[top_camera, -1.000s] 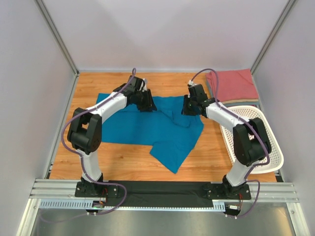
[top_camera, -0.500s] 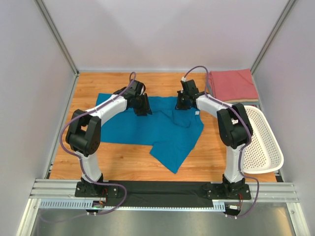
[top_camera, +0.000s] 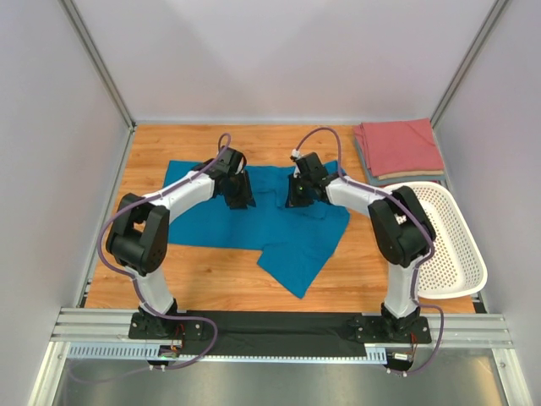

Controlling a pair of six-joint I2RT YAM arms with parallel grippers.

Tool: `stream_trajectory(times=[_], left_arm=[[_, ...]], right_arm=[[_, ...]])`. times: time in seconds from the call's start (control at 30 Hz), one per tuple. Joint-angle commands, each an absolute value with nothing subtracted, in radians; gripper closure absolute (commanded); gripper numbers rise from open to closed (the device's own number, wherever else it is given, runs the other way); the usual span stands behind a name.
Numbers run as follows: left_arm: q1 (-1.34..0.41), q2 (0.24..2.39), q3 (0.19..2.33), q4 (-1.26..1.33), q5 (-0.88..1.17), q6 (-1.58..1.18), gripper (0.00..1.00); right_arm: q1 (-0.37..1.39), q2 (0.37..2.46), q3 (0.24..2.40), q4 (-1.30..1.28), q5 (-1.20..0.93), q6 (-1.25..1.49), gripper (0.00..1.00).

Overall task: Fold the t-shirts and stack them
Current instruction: Fold the tshirt

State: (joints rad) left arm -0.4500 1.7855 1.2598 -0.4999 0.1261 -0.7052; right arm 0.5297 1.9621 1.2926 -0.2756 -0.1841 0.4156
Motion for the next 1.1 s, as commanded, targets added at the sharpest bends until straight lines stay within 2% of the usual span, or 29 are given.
stream_trajectory(times=[0.0, 0.07, 0.27, 0.4, 0.63, 1.07], left_arm=[[-0.453, 1.741, 1.249, -0.431, 0.188, -0.695, 0.58], [-0.453, 1.752, 1.244, -0.379, 0.245, -0.683, 0.57], [-0.454, 1.844, 1.304, -0.308, 0.353, -0.627, 0.56], [-0.454, 1.925, 1.365, -0.325, 0.382, -0.601, 0.56], [-0.477, 1.999, 1.419, -0.379, 0.380, -0.574, 0.56], [-0.491, 2.085, 1.514, -0.402, 0.376, -0.552, 0.55]], right_arm=[[0.523, 1.853, 1.272, -0.280, -0.143, 0.428, 0.97], [0.523, 1.824, 1.272, -0.322, -0.100, 0.445, 0.95], [0.489, 1.700, 1.217, -0.448, 0.092, 0.583, 0.78], [0.427, 1.669, 1.158, -0.460, 0.144, 0.617, 0.74], [0.282, 1.743, 1.210, -0.460, 0.038, 0.598, 0.77], [0.310, 1.744, 1.062, -0.370, -0.067, 0.718, 0.73]])
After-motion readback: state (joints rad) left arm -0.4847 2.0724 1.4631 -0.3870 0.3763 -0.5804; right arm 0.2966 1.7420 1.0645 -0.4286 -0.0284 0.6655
